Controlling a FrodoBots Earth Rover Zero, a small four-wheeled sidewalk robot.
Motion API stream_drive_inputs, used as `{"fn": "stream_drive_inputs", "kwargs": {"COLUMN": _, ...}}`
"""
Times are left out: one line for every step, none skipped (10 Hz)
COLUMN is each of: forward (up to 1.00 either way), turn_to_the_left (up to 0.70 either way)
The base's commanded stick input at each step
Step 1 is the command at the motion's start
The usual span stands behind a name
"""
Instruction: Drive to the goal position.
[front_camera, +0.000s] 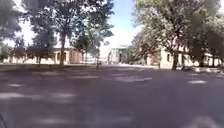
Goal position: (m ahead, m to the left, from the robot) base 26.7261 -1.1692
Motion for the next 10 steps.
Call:
{"fn": "stream_drive_inputs", "kwargs": {"forward": 1.0, "turn_to_the_left": 0.0}}
{"fn": "stream_drive_inputs", "kwargs": {"forward": 1.0, "turn_to_the_left": 0.0}}
{"fn": "stream_drive_inputs", "kwargs": {"forward": 1.0, "turn_to_the_left": 0.0}}
{"fn": "stream_drive_inputs", "kwargs": {"forward": 1.0, "turn_to_the_left": 0.0}}
{"fn": "stream_drive_inputs", "kwargs": {"forward": 1.0, "turn_to_the_left": 0.0}}
{"fn": "stream_drive_inputs", "kwargs": {"forward": 1.0, "turn_to_the_left": 0.0}}
{"fn": "stream_drive_inputs", "kwargs": {"forward": 1.0, "turn_to_the_left": 0.0}}
{"fn": "stream_drive_inputs", "kwargs": {"forward": 1.0, "turn_to_the_left": 0.0}}
{"fn": "stream_drive_inputs", "kwargs": {"forward": 1.0, "turn_to_the_left": 0.0}}
{"fn": "stream_drive_inputs", "kwargs": {"forward": 1.0, "turn_to_the_left": 0.0}}
